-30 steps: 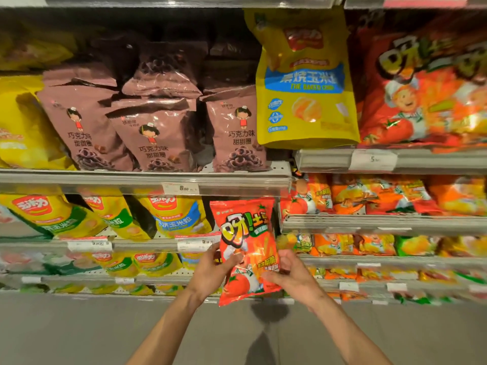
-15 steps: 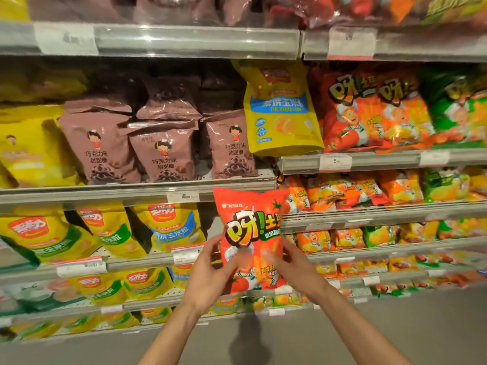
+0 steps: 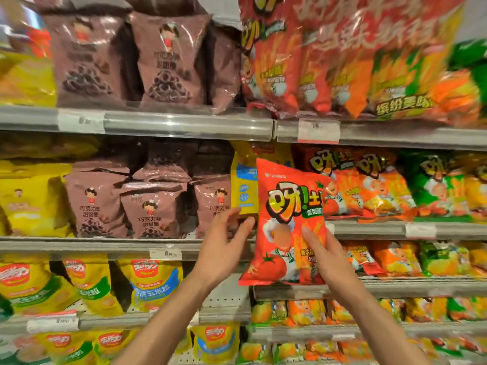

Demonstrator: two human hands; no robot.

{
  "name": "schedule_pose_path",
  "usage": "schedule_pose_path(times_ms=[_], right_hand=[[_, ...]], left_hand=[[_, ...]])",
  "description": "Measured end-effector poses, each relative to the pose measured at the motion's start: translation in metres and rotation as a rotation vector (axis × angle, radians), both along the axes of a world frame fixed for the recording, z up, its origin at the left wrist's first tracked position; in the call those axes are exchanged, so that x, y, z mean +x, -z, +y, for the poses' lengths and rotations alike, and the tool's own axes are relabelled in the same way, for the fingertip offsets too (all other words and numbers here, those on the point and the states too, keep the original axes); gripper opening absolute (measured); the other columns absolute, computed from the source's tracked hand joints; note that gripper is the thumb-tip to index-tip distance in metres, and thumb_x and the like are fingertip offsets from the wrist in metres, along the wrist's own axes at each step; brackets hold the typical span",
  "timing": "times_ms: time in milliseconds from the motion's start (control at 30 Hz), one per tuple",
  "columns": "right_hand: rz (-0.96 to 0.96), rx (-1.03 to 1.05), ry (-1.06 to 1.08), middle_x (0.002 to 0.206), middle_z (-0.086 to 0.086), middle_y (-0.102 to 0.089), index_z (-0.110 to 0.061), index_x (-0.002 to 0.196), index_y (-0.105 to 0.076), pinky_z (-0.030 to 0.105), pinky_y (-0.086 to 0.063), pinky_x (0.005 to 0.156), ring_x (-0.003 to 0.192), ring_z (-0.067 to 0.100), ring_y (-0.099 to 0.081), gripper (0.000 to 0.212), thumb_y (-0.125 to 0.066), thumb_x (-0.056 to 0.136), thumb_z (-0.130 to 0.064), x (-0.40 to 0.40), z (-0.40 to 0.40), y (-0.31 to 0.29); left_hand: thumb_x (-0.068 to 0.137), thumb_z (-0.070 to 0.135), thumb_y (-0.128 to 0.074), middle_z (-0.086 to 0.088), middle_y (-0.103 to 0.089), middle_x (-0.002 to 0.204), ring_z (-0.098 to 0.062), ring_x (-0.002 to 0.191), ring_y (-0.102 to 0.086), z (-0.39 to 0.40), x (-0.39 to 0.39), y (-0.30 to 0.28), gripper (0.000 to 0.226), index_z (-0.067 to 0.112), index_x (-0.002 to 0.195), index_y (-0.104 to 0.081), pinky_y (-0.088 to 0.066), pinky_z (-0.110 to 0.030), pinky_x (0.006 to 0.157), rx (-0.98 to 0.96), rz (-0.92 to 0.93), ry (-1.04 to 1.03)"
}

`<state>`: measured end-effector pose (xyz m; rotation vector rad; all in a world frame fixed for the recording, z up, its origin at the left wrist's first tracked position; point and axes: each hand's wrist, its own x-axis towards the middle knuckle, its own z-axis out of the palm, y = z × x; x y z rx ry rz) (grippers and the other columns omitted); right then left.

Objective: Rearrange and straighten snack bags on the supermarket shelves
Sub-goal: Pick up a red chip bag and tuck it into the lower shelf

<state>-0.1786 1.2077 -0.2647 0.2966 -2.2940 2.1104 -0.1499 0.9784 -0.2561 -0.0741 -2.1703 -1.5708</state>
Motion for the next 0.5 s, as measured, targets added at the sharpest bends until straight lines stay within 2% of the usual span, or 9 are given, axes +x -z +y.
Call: schedule_pose_path(times_ms=[67,167,267,333,400,433,500], right_hand=[[0.002,0.010,0.010,0.117,-0.029,-0.071,-0.048,0.124,-0.063,0.026,-0.047,0.092,0.105,-0.010,-0.065,0.058,-0.062,0.076,-0.081,-0.013,0.017,-0.012],[0.002,0.040,0.013,0.115,-0.029,-0.071,-0.047,0.122,-0.064,0.031,-0.048,0.097,0.107,-0.008,-0.066,0.050,-0.059,0.082,-0.075,-0.034,0.037,-0.027],[0.023,0.044,-0.005,0.125,-0.022,-0.070,-0.040,0.133,-0.062,0.043,-0.045,0.111,0.121,0.004,-0.063,0.053,-0.058,0.089,-0.069,-0.054,0.051,-0.040],[0.047,0.047,0.012,0.128,-0.026,-0.065,-0.034,0.142,-0.055,0.040,-0.039,0.114,0.128,0.004,-0.056,0.066,-0.058,0.087,-0.071,-0.065,0.055,-0.048],[0.061,0.060,0.052,0.128,-0.035,-0.054,-0.030,0.151,-0.044,0.034,-0.035,0.112,0.132,0.004,-0.047,0.080,-0.058,0.085,-0.073,-0.075,0.057,-0.054],[0.067,0.065,0.064,0.127,-0.035,-0.054,-0.031,0.150,-0.045,0.033,-0.036,0.110,0.133,0.005,-0.046,0.079,-0.058,0.084,-0.073,-0.080,0.058,-0.056],[0.056,0.075,0.073,0.141,-0.019,-0.057,-0.029,0.150,-0.047,0.040,-0.037,0.115,0.140,0.013,-0.046,0.080,-0.056,0.084,-0.074,-0.088,0.058,-0.060]], left_hand=[[0.091,0.047,-0.069,0.004,-0.067,0.125,-0.011,0.113,-0.066,-0.003,-0.025,-0.009,0.040,0.029,0.126,-0.060,-0.053,-0.036,0.099,-0.027,0.018,-0.100],[0.082,0.052,-0.067,-0.001,-0.068,0.119,-0.022,0.114,-0.065,-0.007,-0.059,-0.023,0.049,0.023,0.121,-0.061,-0.051,-0.047,0.099,-0.131,-0.010,-0.227],[0.076,0.051,-0.072,0.000,-0.071,0.112,-0.024,0.109,-0.067,-0.006,-0.086,-0.034,0.050,0.021,0.115,-0.063,-0.052,-0.046,0.096,-0.160,-0.062,-0.273],[0.069,0.054,-0.074,-0.001,-0.071,0.115,-0.022,0.108,-0.068,-0.002,-0.098,-0.040,0.062,0.020,0.119,-0.058,-0.054,-0.048,0.096,-0.075,-0.108,-0.207],[0.068,0.053,-0.080,-0.003,-0.069,0.120,-0.021,0.109,-0.068,0.000,-0.110,-0.042,0.074,0.016,0.127,-0.053,-0.055,-0.048,0.096,-0.054,-0.119,-0.212],[0.070,0.048,-0.085,-0.003,-0.069,0.121,-0.020,0.108,-0.068,0.001,-0.115,-0.043,0.077,0.015,0.129,-0.051,-0.056,-0.045,0.094,-0.046,-0.119,-0.221],[0.069,0.039,-0.092,0.004,-0.070,0.111,-0.012,0.096,-0.070,0.001,-0.122,-0.044,0.074,0.018,0.126,-0.049,-0.058,-0.031,0.081,-0.009,-0.111,-0.235]])
